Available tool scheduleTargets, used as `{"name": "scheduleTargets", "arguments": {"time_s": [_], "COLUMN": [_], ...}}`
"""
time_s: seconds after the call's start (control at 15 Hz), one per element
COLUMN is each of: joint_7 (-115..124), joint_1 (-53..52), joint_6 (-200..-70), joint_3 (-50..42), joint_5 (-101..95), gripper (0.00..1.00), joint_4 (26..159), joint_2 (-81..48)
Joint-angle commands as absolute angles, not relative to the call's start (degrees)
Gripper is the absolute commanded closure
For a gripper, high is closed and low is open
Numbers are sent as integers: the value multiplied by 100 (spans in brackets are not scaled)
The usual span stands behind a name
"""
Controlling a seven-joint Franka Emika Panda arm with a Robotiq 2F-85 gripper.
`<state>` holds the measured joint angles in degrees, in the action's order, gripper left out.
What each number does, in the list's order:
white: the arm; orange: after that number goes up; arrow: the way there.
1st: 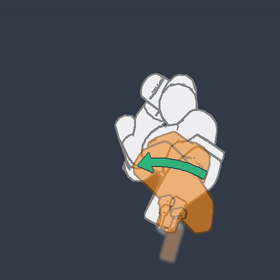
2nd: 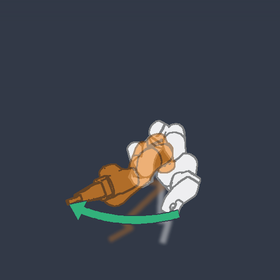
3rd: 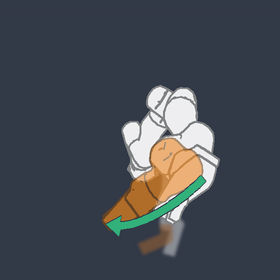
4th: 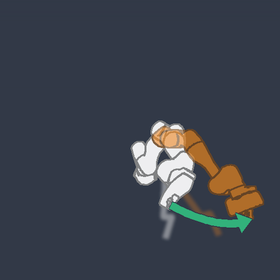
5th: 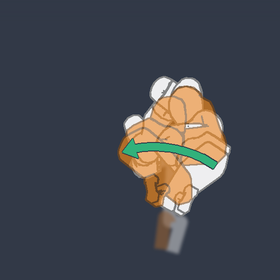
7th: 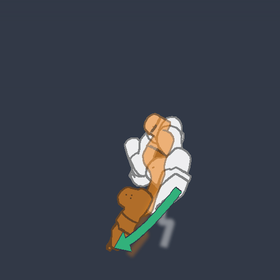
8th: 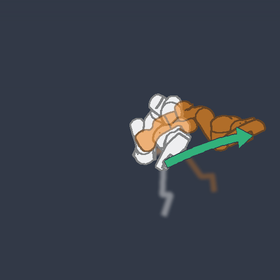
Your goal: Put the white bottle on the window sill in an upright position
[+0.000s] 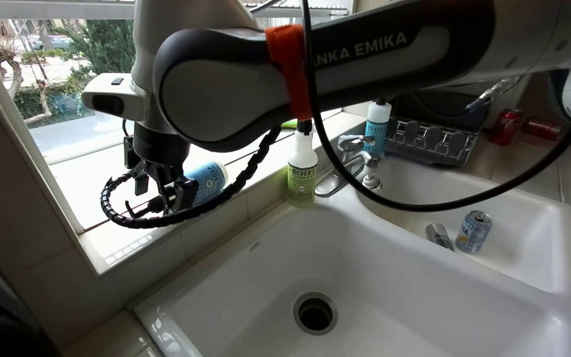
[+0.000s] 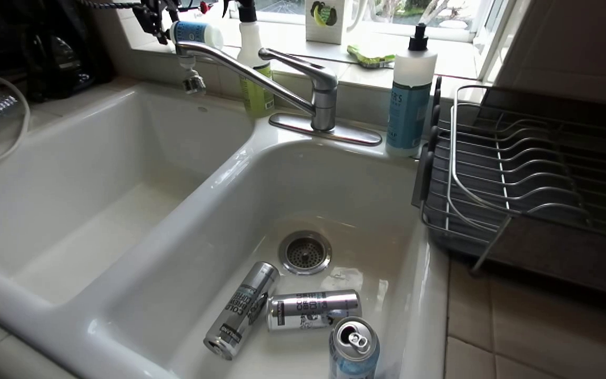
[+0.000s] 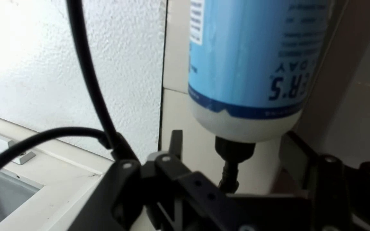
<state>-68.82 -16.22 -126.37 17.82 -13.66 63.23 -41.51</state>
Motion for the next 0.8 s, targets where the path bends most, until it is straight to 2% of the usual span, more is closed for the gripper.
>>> {"name": "scheduleTargets", "arguments": {"time_s": [0.0,0.33,0.4,0.73], "joint_7": [-6947,-6820,-6769,-6251], "joint_1": [-1738,-1736,-1722,-1645], "joint_6": [-12519,-12557,-12586,-12793], "joint_3": [1718,1715,1720,1734], "joint_5": [-1533,-1607,-1584,-1453], "gripper": [53,91,93,92], "joint_4": [6064,6074,6088,6144], "joint_2": [-4322,-4275,-4238,-4021]}}
